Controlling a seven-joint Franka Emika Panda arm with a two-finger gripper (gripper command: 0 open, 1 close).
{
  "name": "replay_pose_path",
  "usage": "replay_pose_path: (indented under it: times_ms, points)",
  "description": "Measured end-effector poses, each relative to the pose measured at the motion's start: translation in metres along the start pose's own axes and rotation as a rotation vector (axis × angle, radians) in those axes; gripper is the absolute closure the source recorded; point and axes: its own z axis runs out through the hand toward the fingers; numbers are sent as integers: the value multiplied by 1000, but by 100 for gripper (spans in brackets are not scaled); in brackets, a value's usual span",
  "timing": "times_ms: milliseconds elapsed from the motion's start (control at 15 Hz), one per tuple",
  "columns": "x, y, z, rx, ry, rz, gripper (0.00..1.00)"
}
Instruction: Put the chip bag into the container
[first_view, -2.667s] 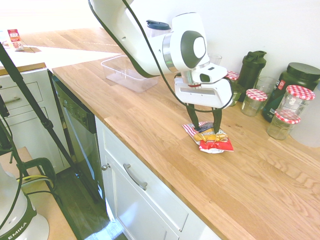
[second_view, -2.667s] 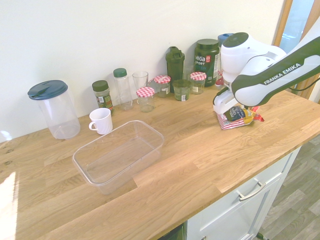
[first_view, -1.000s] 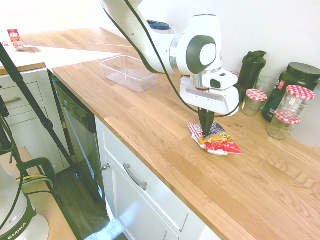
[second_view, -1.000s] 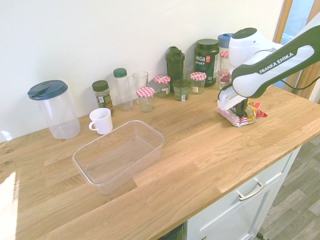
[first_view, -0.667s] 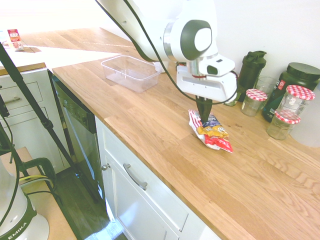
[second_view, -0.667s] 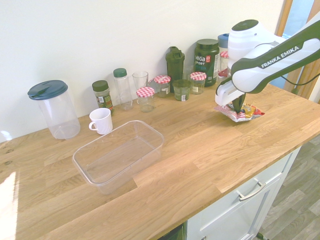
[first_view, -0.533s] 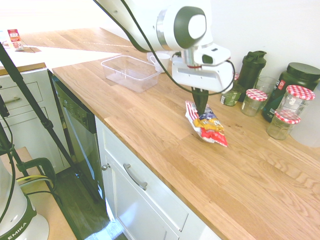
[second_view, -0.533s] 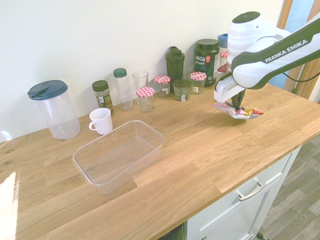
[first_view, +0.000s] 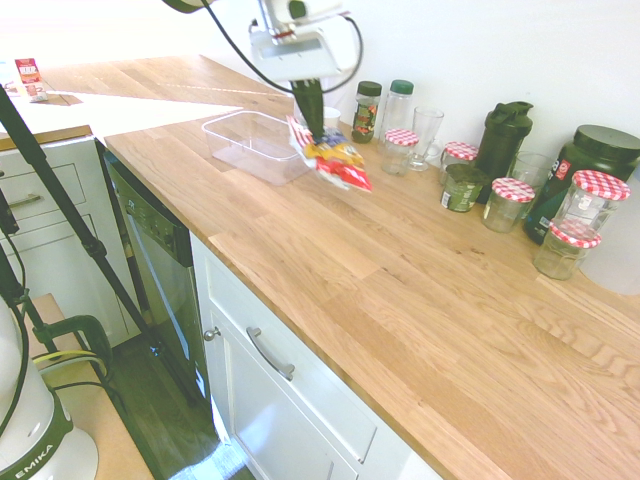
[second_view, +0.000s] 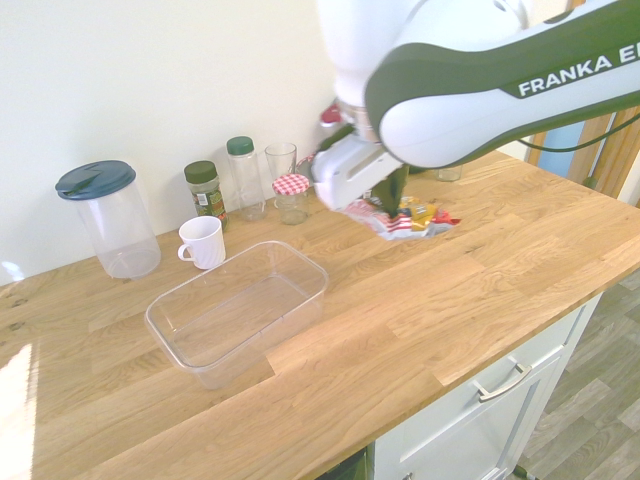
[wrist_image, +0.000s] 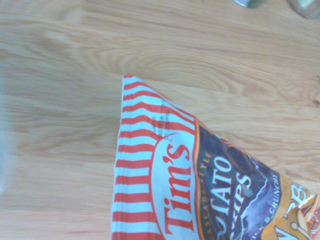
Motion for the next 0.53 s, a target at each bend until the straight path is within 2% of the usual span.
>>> replay_pose_path:
  times_ms: [200, 533]
  points:
    - [-54, -69, -27, -21, 28, -29, 100]
    - [-101, -162, 8, -79, 17, -74, 100]
